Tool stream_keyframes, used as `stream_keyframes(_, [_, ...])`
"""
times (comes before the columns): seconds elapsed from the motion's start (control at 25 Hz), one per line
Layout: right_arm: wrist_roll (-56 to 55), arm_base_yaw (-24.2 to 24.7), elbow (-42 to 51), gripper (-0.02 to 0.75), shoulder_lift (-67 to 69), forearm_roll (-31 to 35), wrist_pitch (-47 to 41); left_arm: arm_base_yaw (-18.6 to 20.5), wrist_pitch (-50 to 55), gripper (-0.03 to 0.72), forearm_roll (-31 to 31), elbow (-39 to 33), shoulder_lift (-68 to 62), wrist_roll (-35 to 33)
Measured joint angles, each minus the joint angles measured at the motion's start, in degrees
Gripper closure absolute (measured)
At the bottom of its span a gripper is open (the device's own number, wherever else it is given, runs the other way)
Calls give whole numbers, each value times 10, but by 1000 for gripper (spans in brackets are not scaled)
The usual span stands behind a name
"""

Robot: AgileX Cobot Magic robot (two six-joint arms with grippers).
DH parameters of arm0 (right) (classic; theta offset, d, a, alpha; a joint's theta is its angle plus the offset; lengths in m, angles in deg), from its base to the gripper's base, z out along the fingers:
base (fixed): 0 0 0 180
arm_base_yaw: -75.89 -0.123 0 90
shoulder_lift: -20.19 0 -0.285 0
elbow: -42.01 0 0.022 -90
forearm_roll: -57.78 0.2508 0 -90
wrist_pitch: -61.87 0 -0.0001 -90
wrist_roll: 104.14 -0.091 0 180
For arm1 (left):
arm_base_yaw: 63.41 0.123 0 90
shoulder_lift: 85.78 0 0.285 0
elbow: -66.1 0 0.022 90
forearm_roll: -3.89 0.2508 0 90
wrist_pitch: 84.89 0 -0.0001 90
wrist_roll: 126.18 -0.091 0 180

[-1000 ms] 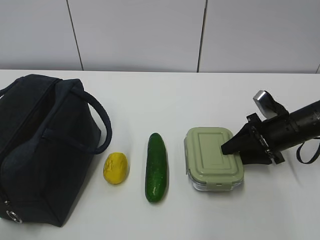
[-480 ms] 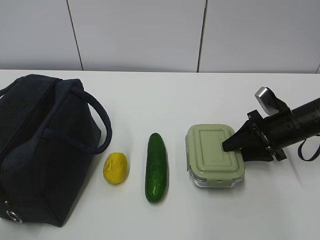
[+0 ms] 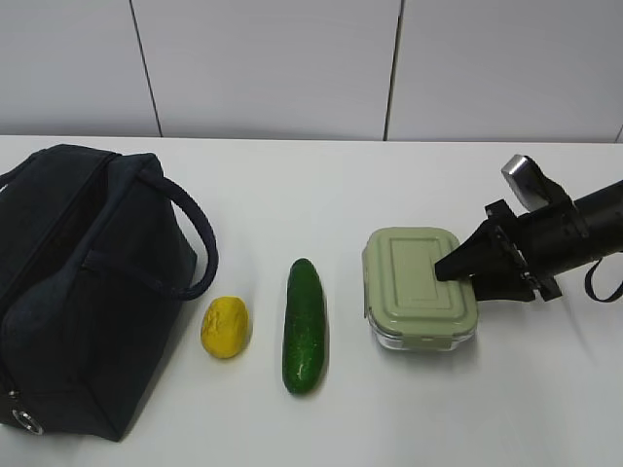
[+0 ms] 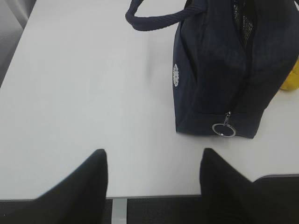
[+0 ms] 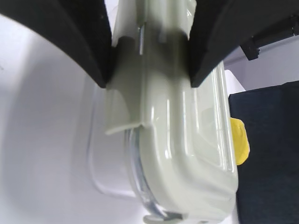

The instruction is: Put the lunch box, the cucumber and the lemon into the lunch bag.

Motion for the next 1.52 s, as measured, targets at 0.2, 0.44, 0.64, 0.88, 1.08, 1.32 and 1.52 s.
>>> stream_keyframes(0.2, [0,0,0,381,-11,2,0,0,0,302,-2,0,-12,0])
stream_keyframes(0.44, [-3,0,0,381,-18,2,0,0,1,324,-23,45,-37,0])
stream_keyframes(0.64, [-8,0,0,381,-48,13,0,0,1,330,-33,84,-105,0])
stream_keyframes(0.88, [-23,0,0,381,-88,20,-1,0,-14,361,-70,98,-221,0])
stream_keyframes(1.08, [-31,0,1,381,-120,30,-4,0,-57,365,-75,117,-319,-9])
stream_keyframes(1.32, [-41,0,1,381,-139,38,-7,1,-68,340,-79,178,-427,-22])
stream_keyframes(1.52, [-46,0,3,381,-150,41,-8,1,-44,312,-117,245,-531,-49])
